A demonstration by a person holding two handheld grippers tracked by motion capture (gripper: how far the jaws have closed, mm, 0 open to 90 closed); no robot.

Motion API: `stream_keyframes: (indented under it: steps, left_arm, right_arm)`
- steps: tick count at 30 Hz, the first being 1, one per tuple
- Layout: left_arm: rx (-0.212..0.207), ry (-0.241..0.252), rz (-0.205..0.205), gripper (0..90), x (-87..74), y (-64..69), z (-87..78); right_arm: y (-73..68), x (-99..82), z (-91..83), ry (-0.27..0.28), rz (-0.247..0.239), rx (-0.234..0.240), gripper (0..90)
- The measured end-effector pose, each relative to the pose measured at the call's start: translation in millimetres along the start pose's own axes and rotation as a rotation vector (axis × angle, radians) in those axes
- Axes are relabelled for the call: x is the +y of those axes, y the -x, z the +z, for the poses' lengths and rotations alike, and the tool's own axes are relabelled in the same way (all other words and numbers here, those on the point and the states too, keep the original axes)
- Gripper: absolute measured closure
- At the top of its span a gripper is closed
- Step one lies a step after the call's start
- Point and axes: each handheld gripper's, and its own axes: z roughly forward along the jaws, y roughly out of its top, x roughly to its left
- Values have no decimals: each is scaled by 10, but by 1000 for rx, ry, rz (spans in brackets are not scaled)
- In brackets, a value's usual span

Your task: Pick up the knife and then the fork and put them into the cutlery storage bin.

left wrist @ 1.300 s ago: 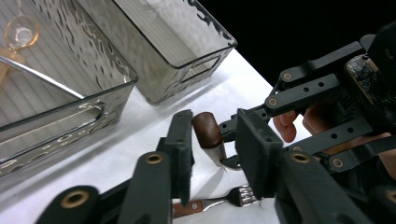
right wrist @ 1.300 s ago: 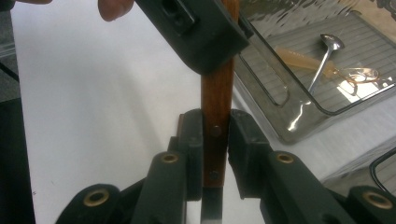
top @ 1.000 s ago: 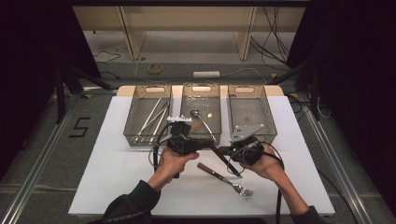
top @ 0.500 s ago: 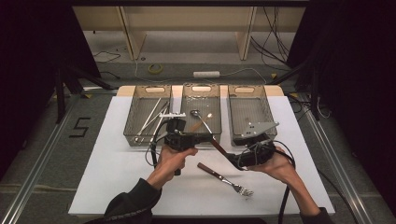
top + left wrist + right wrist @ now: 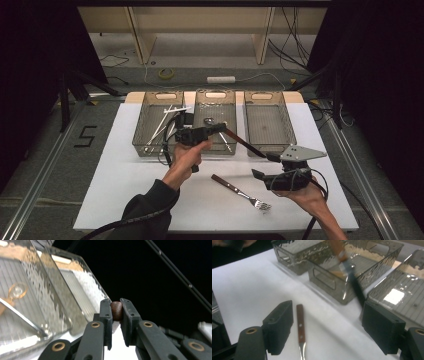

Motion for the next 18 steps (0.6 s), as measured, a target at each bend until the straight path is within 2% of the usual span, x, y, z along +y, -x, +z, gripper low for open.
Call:
stream_keyframes:
  steps: [3, 7, 11, 15, 16, 18]
  left_arm:
    - [0, 23, -17, 802, 100, 2, 58]
    - [11, 42, -14, 801, 226, 25, 150]
    - [19, 34, -26, 801, 353, 24, 263]
    - [46, 12, -12, 800, 444, 31, 413]
    - [47, 2, -14, 800, 461, 34, 459]
    - [18, -4, -44, 800, 471, 27, 565]
  right_arm:
    - [-38, -77, -20, -3, 4, 7, 263]
    - [-62, -144, -72, 2, 8, 8, 263]
    - [-73, -200, -108, 13, 23, 10, 260]
    - [-89, -253, -104, 4, 27, 15, 258]
    - [-95, -264, -100, 3, 25, 18, 257]
    - [-110, -276, -96, 6, 25, 23, 257]
